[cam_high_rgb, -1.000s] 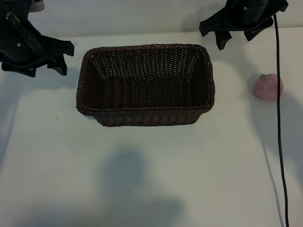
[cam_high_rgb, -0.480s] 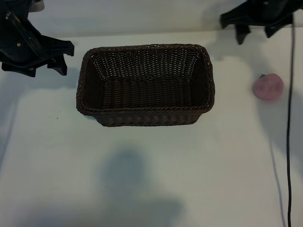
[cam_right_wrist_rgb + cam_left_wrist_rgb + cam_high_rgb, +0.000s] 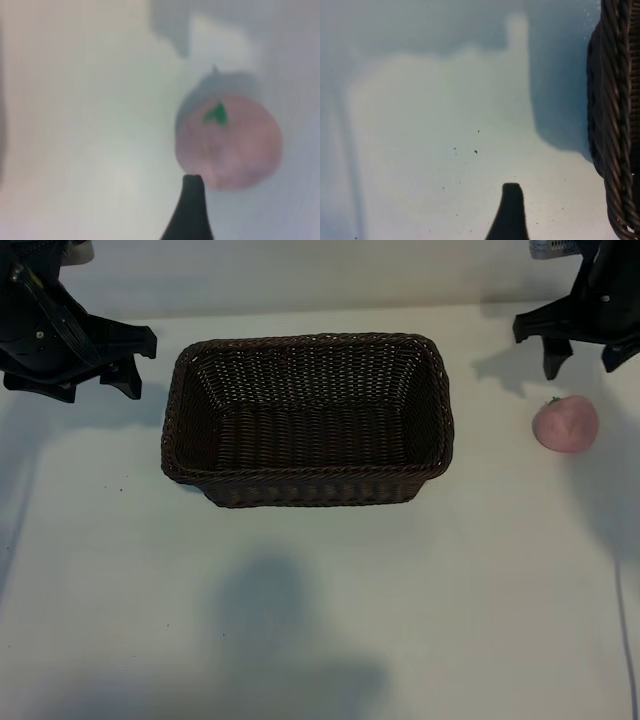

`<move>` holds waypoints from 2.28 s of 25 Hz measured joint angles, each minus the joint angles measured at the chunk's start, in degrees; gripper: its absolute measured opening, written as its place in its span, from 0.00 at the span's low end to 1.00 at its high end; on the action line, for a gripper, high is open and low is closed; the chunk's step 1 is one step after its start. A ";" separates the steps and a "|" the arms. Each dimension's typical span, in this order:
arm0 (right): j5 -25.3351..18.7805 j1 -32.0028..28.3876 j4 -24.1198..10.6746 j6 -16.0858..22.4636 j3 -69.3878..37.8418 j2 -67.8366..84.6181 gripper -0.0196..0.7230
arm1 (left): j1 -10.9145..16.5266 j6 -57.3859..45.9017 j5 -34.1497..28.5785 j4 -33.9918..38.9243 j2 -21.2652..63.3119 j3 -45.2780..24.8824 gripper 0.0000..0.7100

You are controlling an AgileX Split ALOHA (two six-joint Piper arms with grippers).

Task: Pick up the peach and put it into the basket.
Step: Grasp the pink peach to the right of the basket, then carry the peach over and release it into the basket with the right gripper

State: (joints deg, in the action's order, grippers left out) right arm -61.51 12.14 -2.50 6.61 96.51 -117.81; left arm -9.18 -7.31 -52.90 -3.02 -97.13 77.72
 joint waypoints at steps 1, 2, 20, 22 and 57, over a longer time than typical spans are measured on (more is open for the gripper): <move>0.89 0.00 0.13 0.00 -0.38 0.00 0.83 | 0.00 0.00 0.00 0.00 0.00 0.00 0.84; 1.82 0.00 0.12 0.00 -0.94 0.00 0.83 | 0.00 0.00 0.00 0.00 0.00 0.00 0.84; 17.51 -2.39 0.12 0.00 -13.25 -2.27 0.76 | 0.00 0.00 0.17 0.00 0.00 0.00 0.84; 17.76 -2.39 0.14 0.00 -13.36 -3.00 0.64 | 0.00 0.00 0.17 0.00 0.00 0.00 0.84; -8.16 2.90 3.83 -5.39 3.66 9.47 0.08 | 0.00 0.00 0.34 0.00 0.00 0.00 0.84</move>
State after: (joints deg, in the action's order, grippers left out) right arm -69.67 15.04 1.33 1.22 100.17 -108.34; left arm -9.18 -7.31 -52.56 -3.02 -97.13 77.72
